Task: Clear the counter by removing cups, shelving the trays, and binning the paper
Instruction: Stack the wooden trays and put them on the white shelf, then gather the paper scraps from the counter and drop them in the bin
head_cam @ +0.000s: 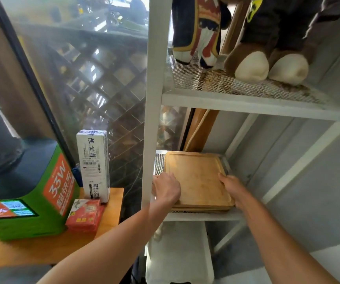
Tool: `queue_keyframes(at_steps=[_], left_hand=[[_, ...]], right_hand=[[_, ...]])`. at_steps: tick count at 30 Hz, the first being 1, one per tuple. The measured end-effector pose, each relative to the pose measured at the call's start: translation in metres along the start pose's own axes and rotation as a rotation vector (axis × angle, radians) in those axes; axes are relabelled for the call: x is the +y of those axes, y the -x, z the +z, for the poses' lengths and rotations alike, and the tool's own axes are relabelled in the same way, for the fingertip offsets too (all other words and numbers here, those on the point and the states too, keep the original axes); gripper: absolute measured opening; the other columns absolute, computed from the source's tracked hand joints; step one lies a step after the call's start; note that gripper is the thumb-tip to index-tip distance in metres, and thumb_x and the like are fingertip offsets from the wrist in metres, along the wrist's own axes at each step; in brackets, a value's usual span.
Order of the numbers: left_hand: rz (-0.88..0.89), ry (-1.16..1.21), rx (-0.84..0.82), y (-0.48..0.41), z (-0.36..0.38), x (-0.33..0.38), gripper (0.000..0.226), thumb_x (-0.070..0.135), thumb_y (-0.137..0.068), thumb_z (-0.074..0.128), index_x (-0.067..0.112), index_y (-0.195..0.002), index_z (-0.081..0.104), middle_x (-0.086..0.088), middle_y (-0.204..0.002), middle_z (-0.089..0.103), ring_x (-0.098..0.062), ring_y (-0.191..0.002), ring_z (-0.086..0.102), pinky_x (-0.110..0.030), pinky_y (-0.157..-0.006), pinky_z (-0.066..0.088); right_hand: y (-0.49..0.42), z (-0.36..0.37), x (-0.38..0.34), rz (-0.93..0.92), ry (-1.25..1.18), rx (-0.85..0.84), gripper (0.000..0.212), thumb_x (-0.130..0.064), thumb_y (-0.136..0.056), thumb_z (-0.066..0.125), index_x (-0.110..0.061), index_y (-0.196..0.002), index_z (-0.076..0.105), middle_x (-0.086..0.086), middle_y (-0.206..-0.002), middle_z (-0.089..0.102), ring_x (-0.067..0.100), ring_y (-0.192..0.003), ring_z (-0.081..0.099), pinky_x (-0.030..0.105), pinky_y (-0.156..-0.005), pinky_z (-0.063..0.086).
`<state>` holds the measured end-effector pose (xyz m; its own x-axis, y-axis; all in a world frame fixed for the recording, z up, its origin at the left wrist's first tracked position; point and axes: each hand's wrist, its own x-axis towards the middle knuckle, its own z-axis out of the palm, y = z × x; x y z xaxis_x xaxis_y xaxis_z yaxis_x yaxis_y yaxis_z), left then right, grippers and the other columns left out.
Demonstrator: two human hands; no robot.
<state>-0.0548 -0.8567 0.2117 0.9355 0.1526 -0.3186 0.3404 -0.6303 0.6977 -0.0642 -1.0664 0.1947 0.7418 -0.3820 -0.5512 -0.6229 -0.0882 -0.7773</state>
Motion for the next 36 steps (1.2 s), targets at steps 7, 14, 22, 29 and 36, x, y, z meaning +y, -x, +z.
queue_keyframes(at_steps=[7,14,22,29,36], left_hand=[[0.062,-0.017,0.024,-0.002,0.009,-0.01,0.035,0.027,-0.105,0.036,0.001,-0.118,0.055,-0.016,-0.126,0.049,-0.026,-0.105,0.047,-0.033,-0.094,0.041],[0.178,-0.067,0.008,0.012,0.01,-0.013,0.059,0.034,-0.099,0.046,0.005,-0.147,0.027,-0.018,-0.148,0.032,-0.033,-0.132,0.035,-0.042,-0.107,0.034],[0.871,-0.155,-0.281,0.075,-0.032,-0.03,0.028,0.03,-0.1,0.046,0.017,-0.121,0.057,-0.006,-0.123,0.056,-0.025,-0.114,0.051,-0.043,-0.098,0.047],[0.714,-0.372,-0.398,0.086,-0.139,-0.179,0.027,0.029,-0.096,0.046,0.012,-0.106,0.065,-0.014,-0.11,0.067,-0.034,-0.102,0.063,-0.035,-0.074,0.048],[0.241,-0.506,-0.202,0.064,-0.301,-0.402,0.032,0.031,-0.092,0.045,0.009,-0.11,0.06,-0.017,-0.118,0.064,-0.039,-0.109,0.061,-0.041,-0.083,0.048]], right_hand=[[0.005,0.002,0.007,-0.093,0.116,0.087,0.048,-0.039,-0.1,0.053,-0.01,-0.138,0.051,-0.002,-0.098,0.06,0.024,-0.098,0.06,0.049,-0.094,0.053],[0.04,0.01,-0.003,-0.307,0.435,0.338,0.045,-0.027,-0.099,0.058,-0.008,-0.139,0.053,0.017,-0.134,0.058,0.034,-0.121,0.056,0.048,-0.103,0.048],[0.136,0.045,0.013,-0.59,0.569,0.434,0.01,-0.021,-0.099,0.055,-0.021,-0.096,0.064,0.002,-0.091,0.066,0.019,-0.084,0.063,0.03,-0.067,0.052],[0.215,0.192,0.071,-0.471,0.722,0.207,0.016,-0.024,-0.093,0.062,-0.01,-0.088,0.069,0.007,-0.082,0.068,0.028,-0.08,0.064,0.032,-0.061,0.046],[0.272,0.428,0.117,-0.523,0.922,-0.219,0.021,-0.036,-0.09,0.061,-0.016,-0.09,0.064,0.001,-0.089,0.064,0.023,-0.089,0.061,0.036,-0.081,0.05]])
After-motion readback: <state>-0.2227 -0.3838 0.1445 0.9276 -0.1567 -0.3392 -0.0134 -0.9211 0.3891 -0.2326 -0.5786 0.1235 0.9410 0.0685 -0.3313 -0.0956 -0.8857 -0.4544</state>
